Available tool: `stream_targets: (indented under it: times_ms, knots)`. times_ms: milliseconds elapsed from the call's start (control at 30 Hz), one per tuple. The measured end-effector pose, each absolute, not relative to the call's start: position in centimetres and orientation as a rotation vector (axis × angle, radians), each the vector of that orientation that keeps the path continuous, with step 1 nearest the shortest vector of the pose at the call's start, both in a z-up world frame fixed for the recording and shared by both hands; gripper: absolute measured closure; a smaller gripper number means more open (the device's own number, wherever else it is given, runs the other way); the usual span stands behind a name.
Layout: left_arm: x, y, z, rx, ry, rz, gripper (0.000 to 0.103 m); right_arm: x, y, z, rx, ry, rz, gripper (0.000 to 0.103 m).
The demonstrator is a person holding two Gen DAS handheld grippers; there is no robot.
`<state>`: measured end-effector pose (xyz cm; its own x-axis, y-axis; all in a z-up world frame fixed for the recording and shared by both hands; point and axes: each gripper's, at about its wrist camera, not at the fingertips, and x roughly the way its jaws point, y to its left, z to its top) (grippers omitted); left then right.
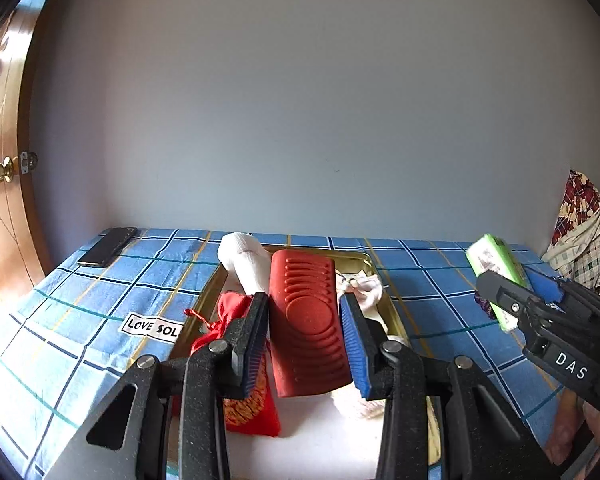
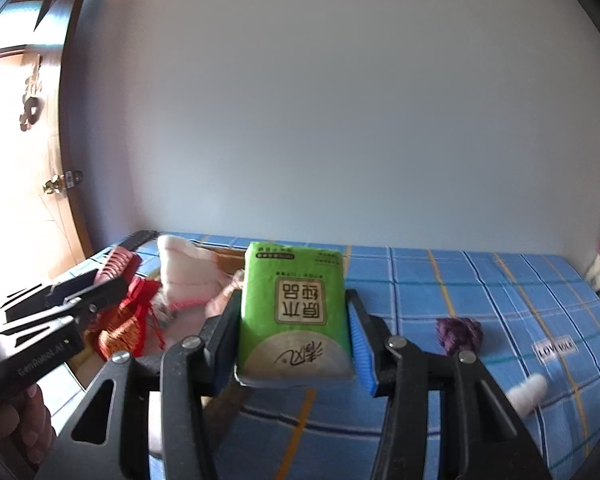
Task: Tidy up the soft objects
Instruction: 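Carry the red comb with the left tool while the right tool carries the tissue pack over the tin, then open both tools to drop the red comb and tissue pack into the tin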
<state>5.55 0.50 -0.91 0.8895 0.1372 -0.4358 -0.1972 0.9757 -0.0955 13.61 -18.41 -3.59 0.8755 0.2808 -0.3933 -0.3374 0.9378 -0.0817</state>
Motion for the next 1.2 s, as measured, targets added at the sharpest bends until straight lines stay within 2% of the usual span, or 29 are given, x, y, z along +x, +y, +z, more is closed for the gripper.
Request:
stream_targets:
  times_ms: [333, 700, 800, 833, 867, 900, 967, 1067, 1200]
  knots:
    - [9.5, 4.3, -0.7, -0.192, 0.588, 0.130, 0.064, 17.4, -13.9, -2.8, -0.165, 0.456, 0.395, 0.054]
    - [12.8, 6.5, -2.8, -0.168, 0.695, 0.155, 0.064, 20.9, -10.0, -5.5, -0.215, 0.545, 0.429, 0.054]
    - [13.2, 6.8, -3.2, -0.167, 0.718, 0.165, 0.063, 21.6, -9.9, -6.3, -0.210, 0.570, 0.441, 0.052]
    - [13.0, 6.7, -2.9, -0.166, 0.710, 0.163, 0.063, 21.6, -10.1, -6.3, -0.214, 0.574, 0.446, 0.043]
    - [12.8, 6.6, -2.7, -0.154, 0.698, 0.154, 0.060, 21.5, -10.3, -6.3, -0.212, 0.570, 0.448, 0.033]
    - [12.6, 6.2, -2.4, -0.144, 0.691, 0.152, 0.057, 21.2, -10.5, -6.0, -0.204, 0.560, 0.458, 0.032]
    - [12.1, 6.3, -1.9, -0.138, 0.680, 0.162, 0.036, 20.4, -11.2, -5.4, -0.198, 0.542, 0.469, 0.030]
    - [10.9, 5.8, -1.3, -0.128, 0.643, 0.181, 0.030, 18.7, -12.5, -4.7, -0.217, 0.510, 0.456, 0.022]
    - [10.2, 4.2, -0.9, -0.109, 0.628, 0.191, 0.026, 16.7, -15.5, -4.1, -0.211, 0.496, 0.429, 0.021]
